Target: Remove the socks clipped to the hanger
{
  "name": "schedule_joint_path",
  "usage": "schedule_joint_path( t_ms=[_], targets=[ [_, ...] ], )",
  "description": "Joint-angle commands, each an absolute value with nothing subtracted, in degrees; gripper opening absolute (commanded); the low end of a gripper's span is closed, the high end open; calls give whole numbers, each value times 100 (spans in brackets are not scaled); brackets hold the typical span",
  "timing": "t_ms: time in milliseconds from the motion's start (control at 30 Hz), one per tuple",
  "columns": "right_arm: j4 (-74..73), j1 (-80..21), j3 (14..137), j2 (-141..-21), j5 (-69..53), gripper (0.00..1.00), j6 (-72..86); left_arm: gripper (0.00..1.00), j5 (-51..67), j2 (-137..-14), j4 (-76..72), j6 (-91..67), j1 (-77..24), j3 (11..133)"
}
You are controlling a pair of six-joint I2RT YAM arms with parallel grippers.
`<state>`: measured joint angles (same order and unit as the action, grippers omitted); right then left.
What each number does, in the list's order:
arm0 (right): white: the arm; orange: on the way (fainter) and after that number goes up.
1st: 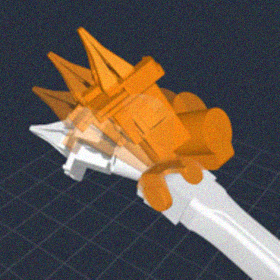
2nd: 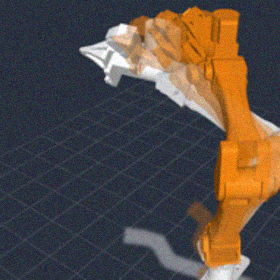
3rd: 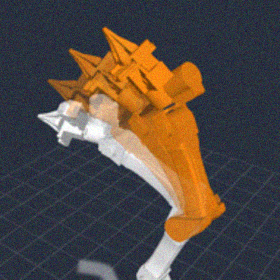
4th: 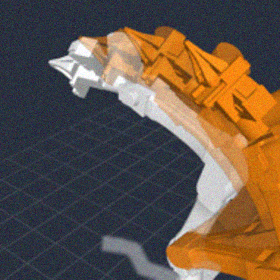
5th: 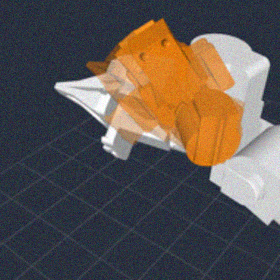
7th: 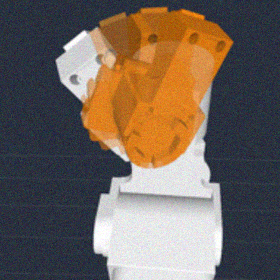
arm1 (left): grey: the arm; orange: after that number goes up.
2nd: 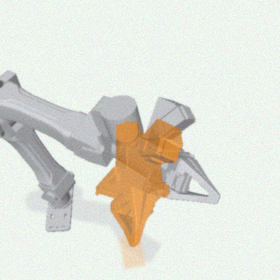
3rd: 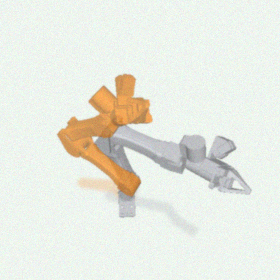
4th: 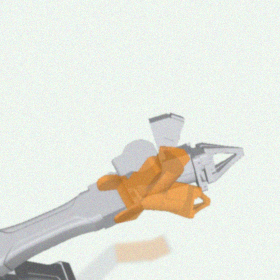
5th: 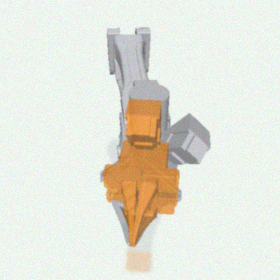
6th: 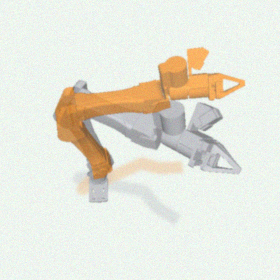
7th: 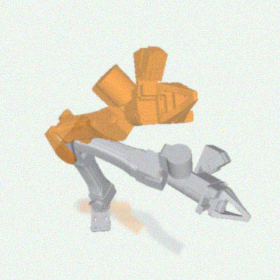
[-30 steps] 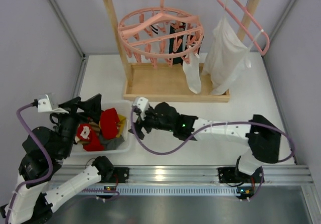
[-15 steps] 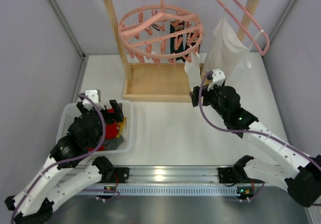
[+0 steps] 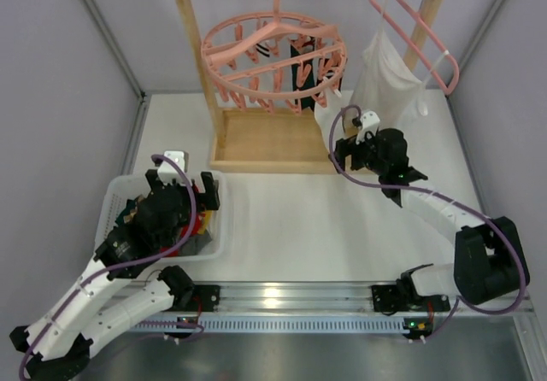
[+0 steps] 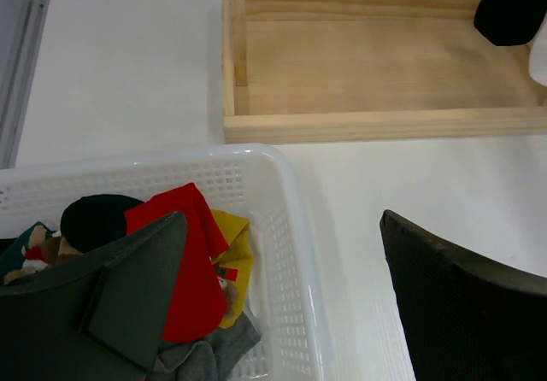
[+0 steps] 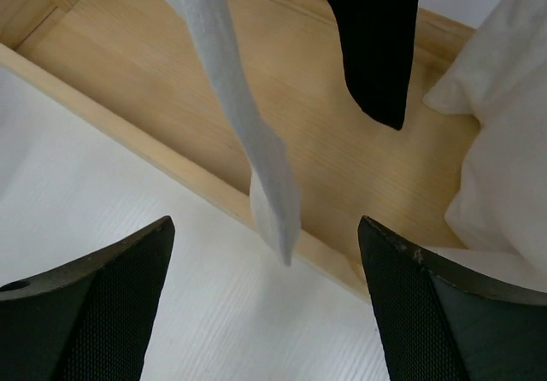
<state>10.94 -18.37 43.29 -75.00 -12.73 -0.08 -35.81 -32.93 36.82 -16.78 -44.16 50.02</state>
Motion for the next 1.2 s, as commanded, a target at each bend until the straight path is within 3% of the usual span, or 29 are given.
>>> schedule_joint_path(
  t_ms=[0, 100, 200, 267, 333, 567, 833, 1000, 1167],
  targets=[
    [2336, -1775, 4710, -7813, -1951, 84, -290, 98, -3306, -3366, 3586, -1608, -4377, 5045],
    [2680, -1775, 4930, -8199, -2302, 67, -133, 98, -3182, -3428, 3586, -1591, -4359, 5062],
    [3162, -1819, 4835, -8271, -2585, 23, 280, 98, -3129, -3428, 3595, -1635, -4289, 5132],
    [3601, -1950, 4563, -8122, -2444, 8, 438, 98, -3059, -3410, 3604, -1774, -4211, 5220],
    [3717, -2047, 4413, -7999, -2233, 0, 518, 98, -2928, -3410, 3604, -1889, -4149, 5396],
    [3902, -2731, 3605, -7025, -1338, 0, 607, 98, -2155, -3647, 3595, -2337, -4113, 6265],
    [3446, -4296, 3331, -6425, 939, 0, 589, 98, -1450, -5359, 3612, -2584, -4166, 8119],
    [3313, -5395, 3577, -6635, 2159, 0, 501, 98, -3719, -6211, 3630, -2304, -5280, 9041],
    [3340, -6195, 4015, -7188, 2873, 0, 335, 98, -4798, -7230, 3647, -1486, -6363, 10078]
  ],
)
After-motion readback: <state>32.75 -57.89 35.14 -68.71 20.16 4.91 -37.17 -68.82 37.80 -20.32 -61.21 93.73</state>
